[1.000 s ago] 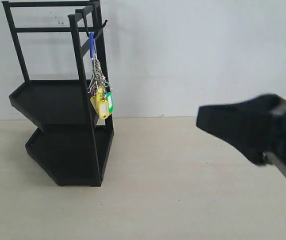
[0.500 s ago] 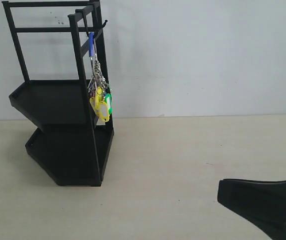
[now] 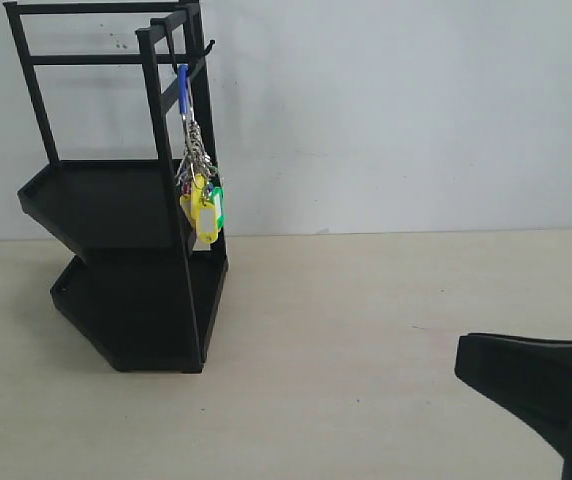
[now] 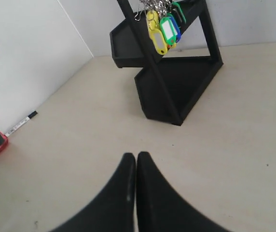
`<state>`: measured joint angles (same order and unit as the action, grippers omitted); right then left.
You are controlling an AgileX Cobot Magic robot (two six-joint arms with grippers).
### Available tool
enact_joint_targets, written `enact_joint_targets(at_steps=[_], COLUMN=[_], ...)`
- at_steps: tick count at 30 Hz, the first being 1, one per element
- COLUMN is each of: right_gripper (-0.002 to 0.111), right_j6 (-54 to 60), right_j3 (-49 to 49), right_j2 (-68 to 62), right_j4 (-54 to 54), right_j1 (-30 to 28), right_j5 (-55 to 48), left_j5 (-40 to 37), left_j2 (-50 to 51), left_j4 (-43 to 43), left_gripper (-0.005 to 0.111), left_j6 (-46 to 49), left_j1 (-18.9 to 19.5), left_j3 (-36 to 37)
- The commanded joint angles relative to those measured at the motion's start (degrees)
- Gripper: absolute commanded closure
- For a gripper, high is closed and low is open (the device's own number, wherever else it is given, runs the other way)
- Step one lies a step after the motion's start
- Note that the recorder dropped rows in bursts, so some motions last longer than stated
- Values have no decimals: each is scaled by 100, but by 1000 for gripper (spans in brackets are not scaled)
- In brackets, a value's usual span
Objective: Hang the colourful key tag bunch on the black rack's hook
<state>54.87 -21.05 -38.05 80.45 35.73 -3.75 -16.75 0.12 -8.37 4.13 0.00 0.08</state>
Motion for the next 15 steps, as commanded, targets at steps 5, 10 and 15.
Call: enact_joint_targets(at_steps=[5, 10, 15], right_gripper=[108, 108, 108], right_j6=[159, 159, -218], right_j3=[787, 1327, 1814], right_j2=[995, 2049, 3269], right_j4=[-13, -13, -13], right_j1=[-1296, -2204, -2932], right_j5=[-632, -990, -1136], left_j5=[45, 45, 45], left_j2=[-12, -12, -12], left_j4=[28, 28, 28], left_gripper=[102, 102, 102], left_j6=[20, 20, 20], left_j1=[-4, -4, -4], left_j3=[-8, -8, -8])
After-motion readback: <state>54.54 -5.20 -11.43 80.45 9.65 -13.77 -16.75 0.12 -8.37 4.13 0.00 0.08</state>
